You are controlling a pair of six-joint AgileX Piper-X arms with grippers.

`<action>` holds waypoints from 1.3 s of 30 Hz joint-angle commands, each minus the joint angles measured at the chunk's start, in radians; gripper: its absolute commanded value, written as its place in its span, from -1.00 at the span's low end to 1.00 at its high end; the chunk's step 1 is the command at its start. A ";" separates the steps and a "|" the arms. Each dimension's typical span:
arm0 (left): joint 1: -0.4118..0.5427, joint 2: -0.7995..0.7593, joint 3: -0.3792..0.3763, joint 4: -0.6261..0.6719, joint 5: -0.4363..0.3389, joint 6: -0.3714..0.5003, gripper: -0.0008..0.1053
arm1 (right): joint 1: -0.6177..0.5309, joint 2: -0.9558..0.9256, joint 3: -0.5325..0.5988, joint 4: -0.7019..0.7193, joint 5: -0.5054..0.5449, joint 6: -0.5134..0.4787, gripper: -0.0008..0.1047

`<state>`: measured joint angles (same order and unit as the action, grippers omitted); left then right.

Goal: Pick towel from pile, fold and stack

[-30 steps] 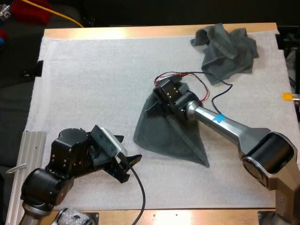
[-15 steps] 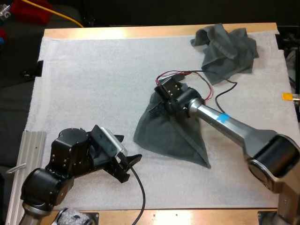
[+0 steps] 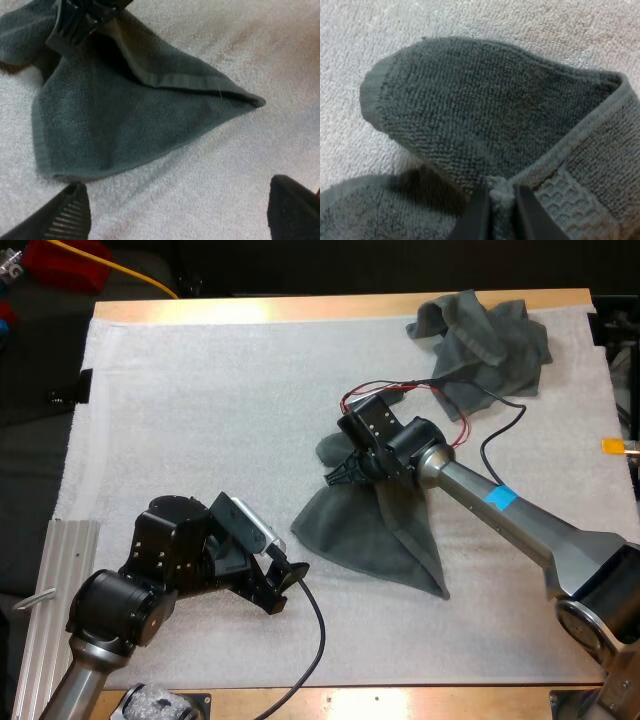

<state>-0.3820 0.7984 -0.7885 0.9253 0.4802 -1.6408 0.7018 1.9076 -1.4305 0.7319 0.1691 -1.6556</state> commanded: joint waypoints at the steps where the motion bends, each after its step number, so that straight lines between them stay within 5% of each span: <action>1: -0.002 -0.003 0.001 -0.011 -0.005 0.002 0.34 | -0.004 -0.009 -0.003 0.006 0.000 -0.007 -0.98; 8: -0.002 -0.003 0.001 -0.011 -0.005 0.002 0.34 | -0.004 -0.009 -0.003 0.006 -0.017 -0.007 -0.97; 17: -0.002 -0.003 0.001 -0.011 -0.005 0.002 0.34 | -0.004 -0.009 -0.003 0.006 -0.017 -0.007 -0.71; 23: -0.002 0.029 0.001 -0.015 -0.011 0.000 0.34 | -0.004 -0.009 -0.003 0.016 -0.050 -0.007 -0.76; 27: -0.002 0.094 0.001 -0.040 -0.019 0.000 0.34 | -0.004 -0.009 -0.003 0.035 -0.053 -0.007 -0.97; 34: -0.002 0.226 0.001 -0.132 -0.023 0.000 0.34 | -0.004 -0.009 -0.003 0.048 -0.053 -0.006 -0.98; 39: -0.002 0.327 0.001 -0.149 -0.110 -0.006 0.34 | -0.004 -0.009 -0.003 0.063 -0.053 -0.006 -0.98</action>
<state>-0.3820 1.1290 -0.7885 0.7814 0.3831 -1.6451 0.7018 1.9076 -1.4305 0.7869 0.1234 -1.6574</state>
